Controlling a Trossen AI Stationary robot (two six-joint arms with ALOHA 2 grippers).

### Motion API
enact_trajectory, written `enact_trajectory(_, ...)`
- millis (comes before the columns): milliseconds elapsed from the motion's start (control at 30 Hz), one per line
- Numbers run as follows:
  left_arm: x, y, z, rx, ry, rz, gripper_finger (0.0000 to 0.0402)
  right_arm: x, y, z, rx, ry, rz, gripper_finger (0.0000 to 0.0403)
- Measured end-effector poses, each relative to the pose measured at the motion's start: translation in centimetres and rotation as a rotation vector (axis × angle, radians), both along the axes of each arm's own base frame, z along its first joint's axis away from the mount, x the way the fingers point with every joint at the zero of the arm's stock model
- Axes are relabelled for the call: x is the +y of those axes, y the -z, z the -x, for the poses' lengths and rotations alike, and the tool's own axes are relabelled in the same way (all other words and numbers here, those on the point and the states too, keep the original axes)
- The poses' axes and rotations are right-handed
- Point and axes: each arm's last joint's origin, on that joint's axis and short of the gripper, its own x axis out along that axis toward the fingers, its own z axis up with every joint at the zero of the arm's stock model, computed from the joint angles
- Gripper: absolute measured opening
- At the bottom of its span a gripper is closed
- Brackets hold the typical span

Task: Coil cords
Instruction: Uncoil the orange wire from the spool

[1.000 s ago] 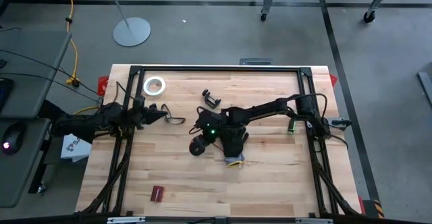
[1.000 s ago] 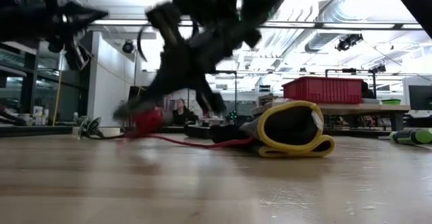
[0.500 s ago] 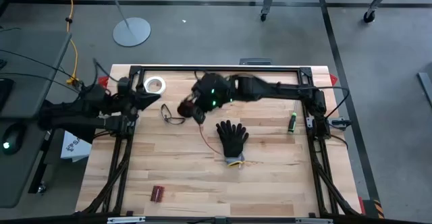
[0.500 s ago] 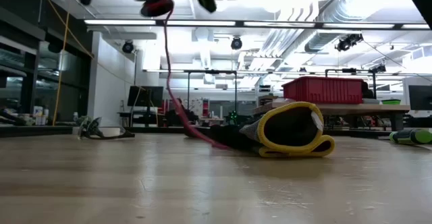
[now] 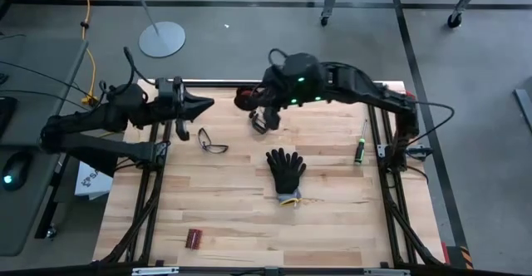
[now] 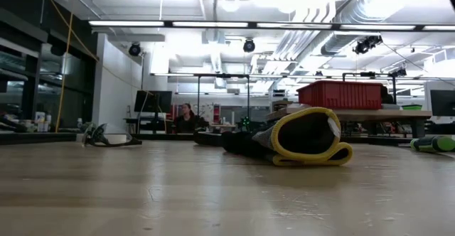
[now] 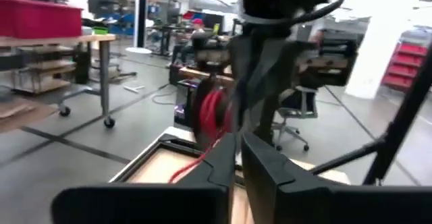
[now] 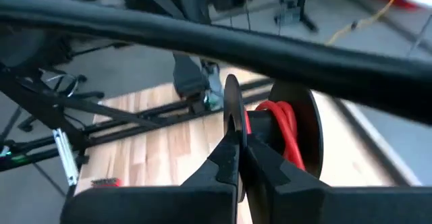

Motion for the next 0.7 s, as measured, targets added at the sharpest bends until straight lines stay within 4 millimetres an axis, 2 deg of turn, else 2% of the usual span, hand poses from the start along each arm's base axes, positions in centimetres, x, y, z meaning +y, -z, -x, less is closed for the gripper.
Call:
enact_trajectory(233, 0.0, -1.5, -2.6, -0.208, 0.211, 0.095, 0.0116, 0.5, -2.2, 0.3, -0.168, -0.043, 0.051, 0.0)
enact_trajectory(400, 0.1, -0.6, -3.5, -0.131, 0.202, 0.065, 0.0168, 0.5, -2.5, 0.1, -0.209, -0.061, 0.083, 0.0)
enact_trajectory(533, 0.3, -0.3, -3.9, -0.11, 0.152, 0.049, 0.0186, 0.5, -2.8, 0.1, -0.237, -0.084, 0.076, 0.0)
enact_trajectory(700, 0.4, -0.3, -4.1, -0.111, 0.118, 0.043, 0.0188, 0.8, -2.6, 0.1, -0.221, -0.106, 0.072, 0.0)
